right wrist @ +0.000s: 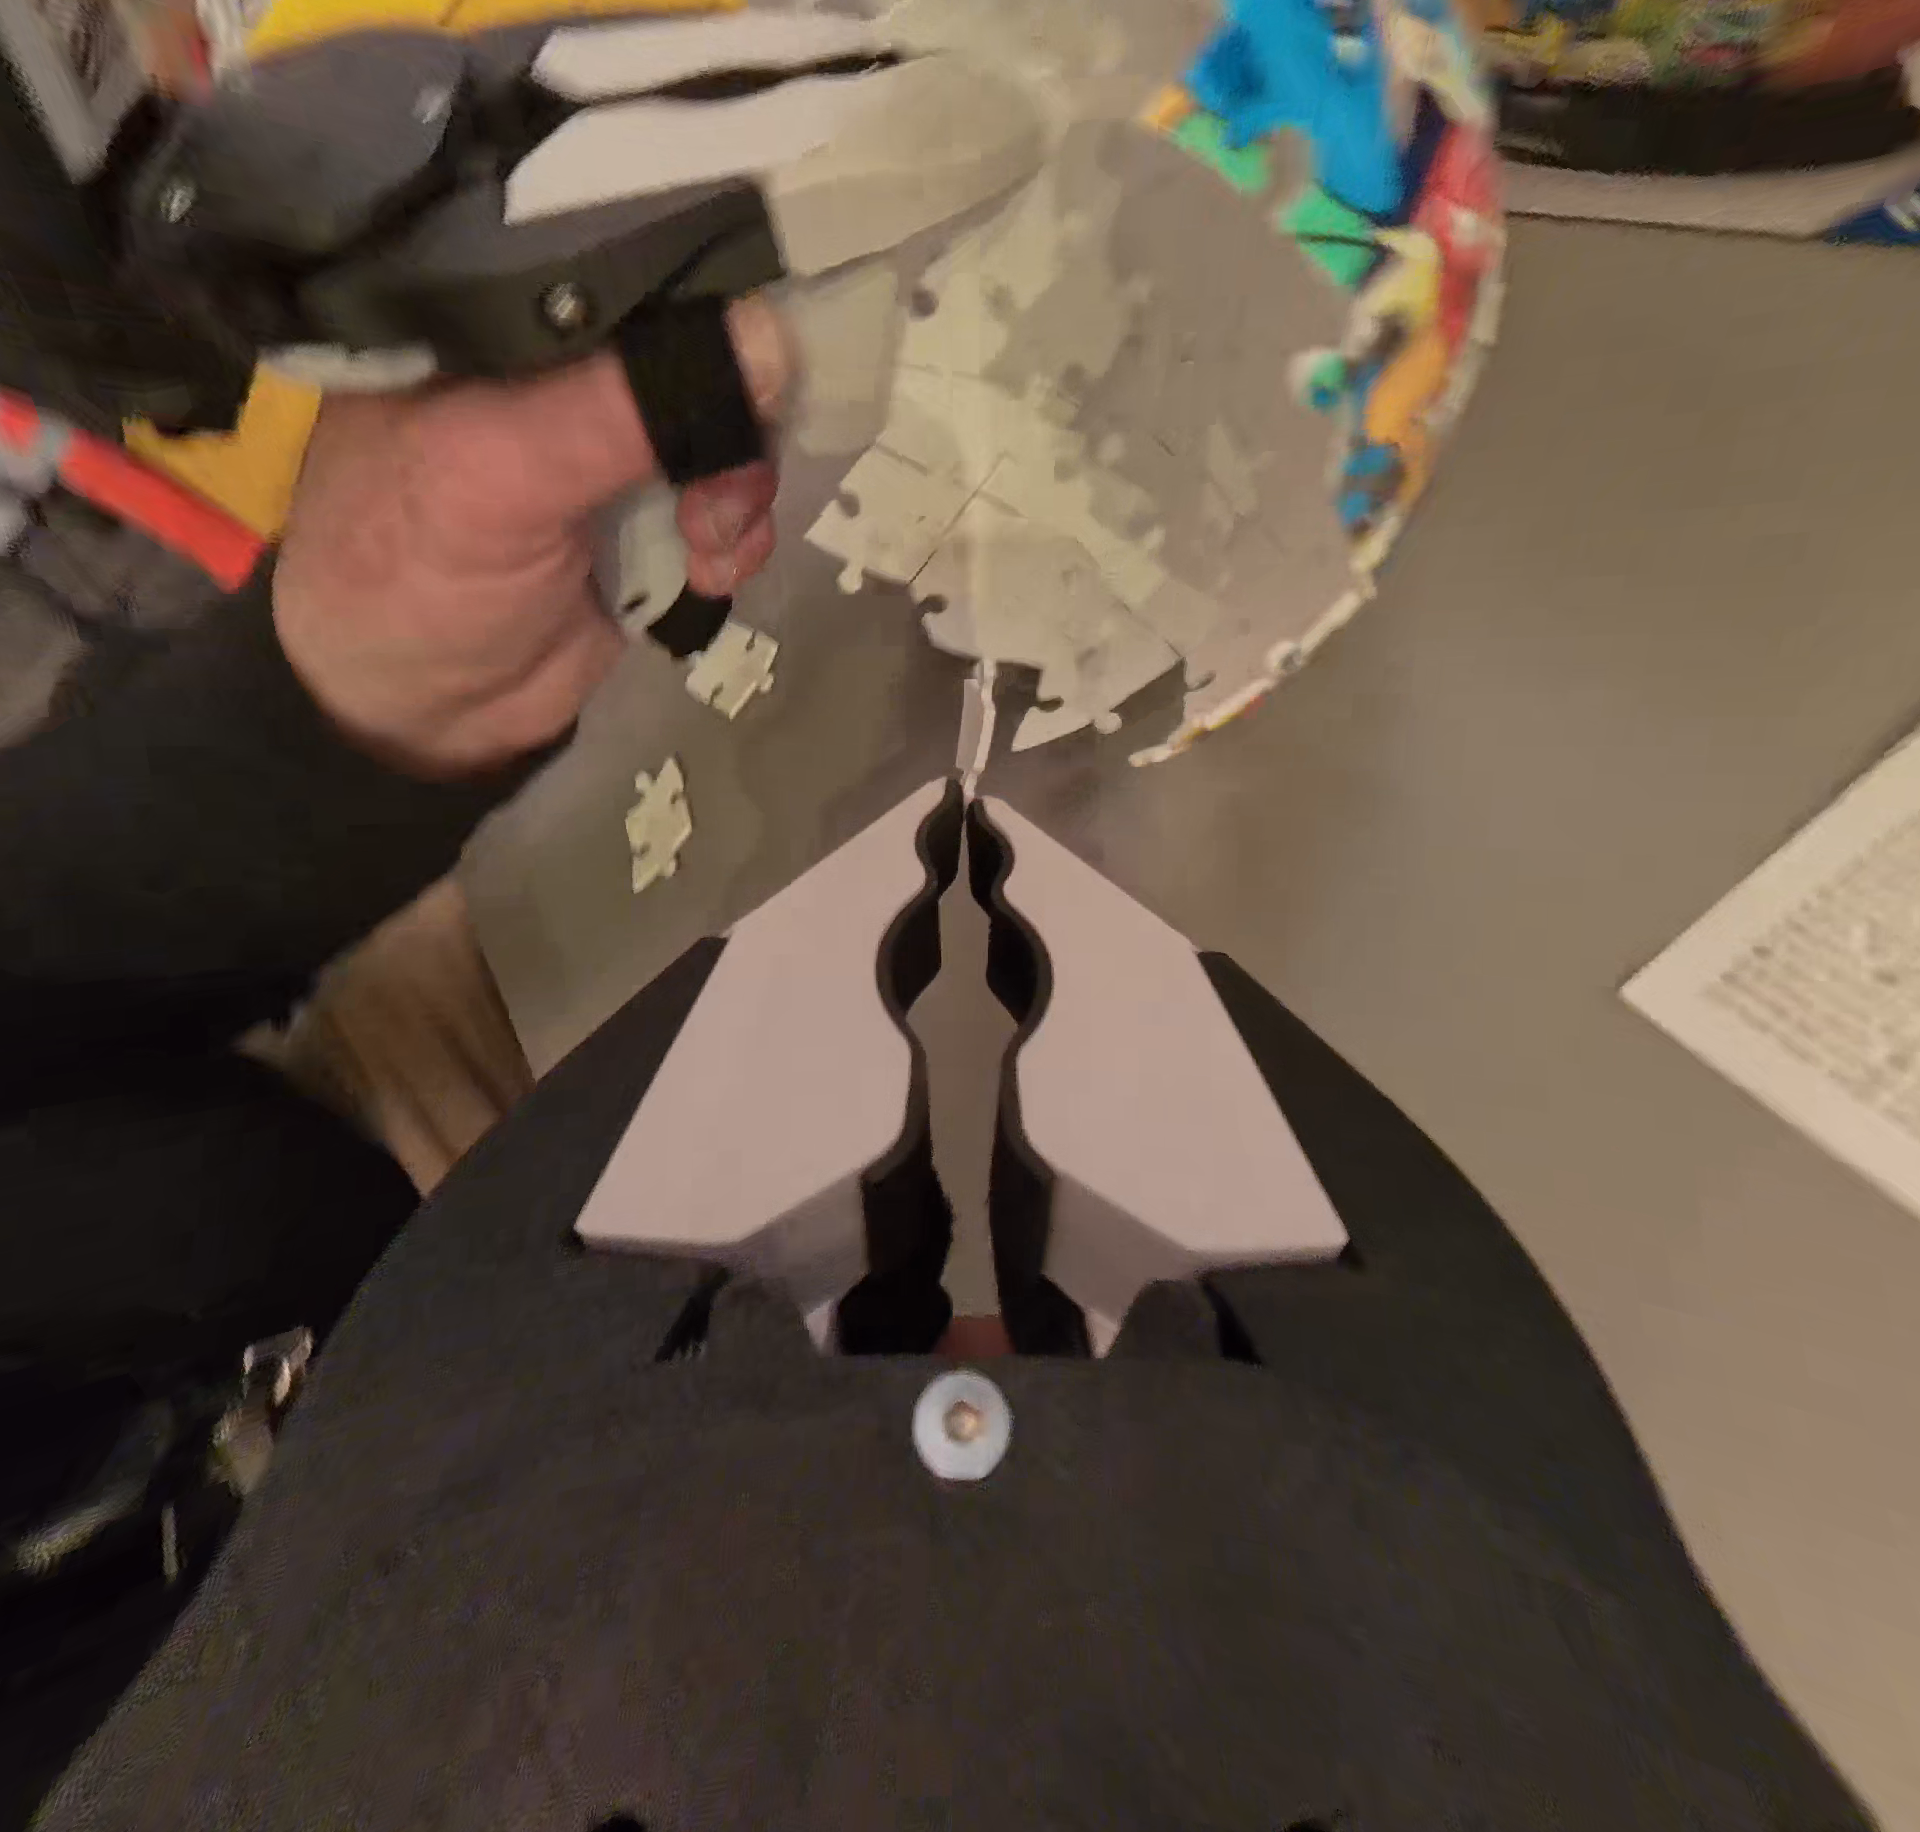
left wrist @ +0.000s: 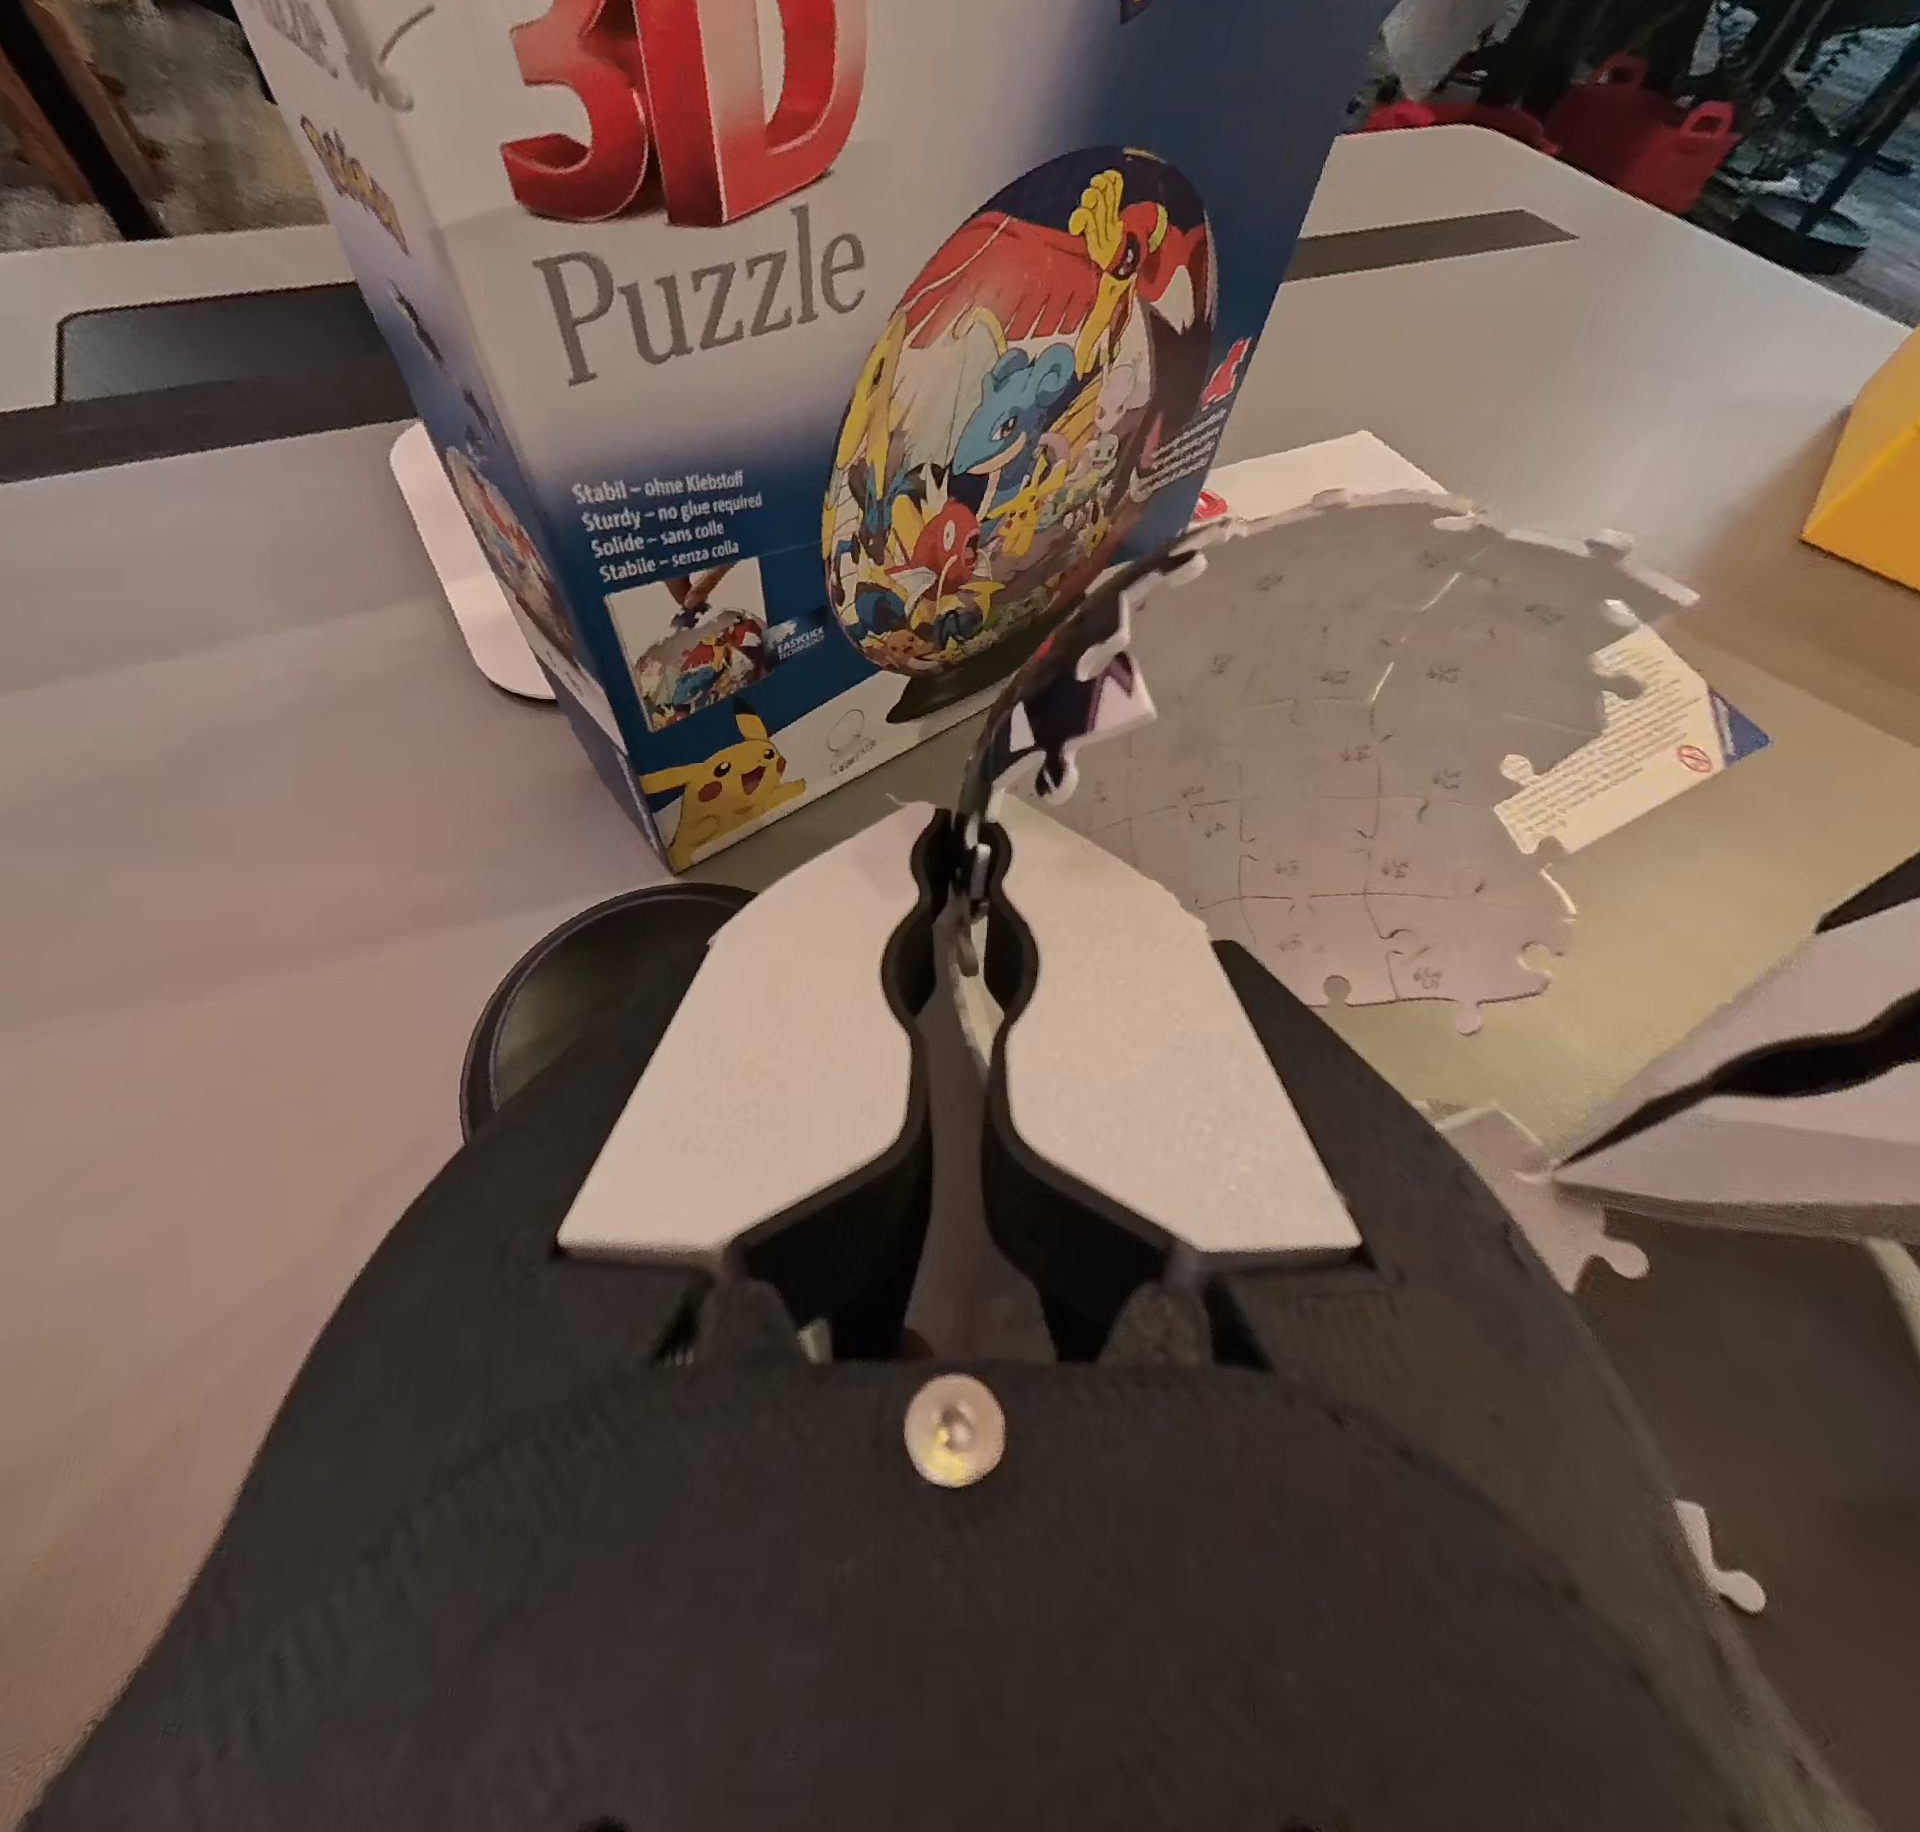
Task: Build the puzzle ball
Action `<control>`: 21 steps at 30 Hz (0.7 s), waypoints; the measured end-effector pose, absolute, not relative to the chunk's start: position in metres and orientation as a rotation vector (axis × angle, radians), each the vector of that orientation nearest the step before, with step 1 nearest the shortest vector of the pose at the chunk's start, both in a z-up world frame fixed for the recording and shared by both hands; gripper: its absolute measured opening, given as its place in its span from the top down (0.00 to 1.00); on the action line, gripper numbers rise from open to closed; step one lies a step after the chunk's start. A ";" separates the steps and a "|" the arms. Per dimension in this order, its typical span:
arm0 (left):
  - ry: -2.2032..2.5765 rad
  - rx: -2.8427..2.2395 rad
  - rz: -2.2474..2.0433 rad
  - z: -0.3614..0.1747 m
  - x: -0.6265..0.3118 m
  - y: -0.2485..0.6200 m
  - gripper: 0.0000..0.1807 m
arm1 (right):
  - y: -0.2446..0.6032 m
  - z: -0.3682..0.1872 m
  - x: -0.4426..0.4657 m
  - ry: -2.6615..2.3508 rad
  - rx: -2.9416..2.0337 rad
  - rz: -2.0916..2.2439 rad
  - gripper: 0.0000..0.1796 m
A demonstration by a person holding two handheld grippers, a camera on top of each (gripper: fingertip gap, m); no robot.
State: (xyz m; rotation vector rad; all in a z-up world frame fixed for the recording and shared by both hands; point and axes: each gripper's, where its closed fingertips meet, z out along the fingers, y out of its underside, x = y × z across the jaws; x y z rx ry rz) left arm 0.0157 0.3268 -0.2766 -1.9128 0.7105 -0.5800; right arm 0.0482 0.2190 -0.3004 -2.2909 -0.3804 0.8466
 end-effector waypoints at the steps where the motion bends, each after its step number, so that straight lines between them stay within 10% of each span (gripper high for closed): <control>1: 0.705 -1.909 -0.574 -0.276 0.016 0.325 0.98 | 0.222 -0.302 0.051 -0.291 -2.286 0.845 1.00; 21: 0.673 -1.842 -0.384 -0.275 0.020 0.319 0.98 | 0.239 -0.333 0.066 0.334 -2.223 0.806 1.00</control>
